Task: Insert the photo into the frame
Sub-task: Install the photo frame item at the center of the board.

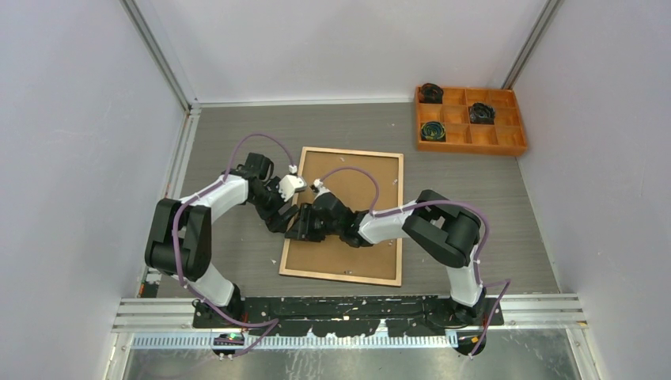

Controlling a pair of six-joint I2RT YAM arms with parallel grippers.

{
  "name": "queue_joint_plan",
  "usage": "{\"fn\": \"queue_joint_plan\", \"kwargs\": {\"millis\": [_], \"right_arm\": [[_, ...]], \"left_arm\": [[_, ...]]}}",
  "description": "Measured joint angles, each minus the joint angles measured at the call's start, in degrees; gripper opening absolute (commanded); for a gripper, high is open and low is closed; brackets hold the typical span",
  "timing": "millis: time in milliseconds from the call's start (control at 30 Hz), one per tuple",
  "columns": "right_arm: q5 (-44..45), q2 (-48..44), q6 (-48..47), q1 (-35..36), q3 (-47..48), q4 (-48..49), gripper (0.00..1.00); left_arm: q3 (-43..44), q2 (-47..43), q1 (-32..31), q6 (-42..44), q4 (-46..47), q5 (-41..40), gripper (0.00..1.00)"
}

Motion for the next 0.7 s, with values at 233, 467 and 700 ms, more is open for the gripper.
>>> {"fn": "queue_joint_plan", "kwargs": {"millis": [233, 467, 700], "right_arm": [[1.9, -4.5, -1.1, 0.0, -5.9, 2.8, 0.46], [2.0, -5.2, -0.7, 0.5, -6.8, 3.7, 0.46], [1.7, -2.7, -0.5, 1.5, -5.3, 4.8, 0.46]], "left_arm": [[0.0, 0.0, 0.0, 0.1, 0.0, 0.2, 0.87], [0.0, 0.0, 0.0, 0.0, 0.0, 0.2, 0.87], [0.0, 0.0, 0.0, 0.1, 0.0, 0.2, 0.87]]}}
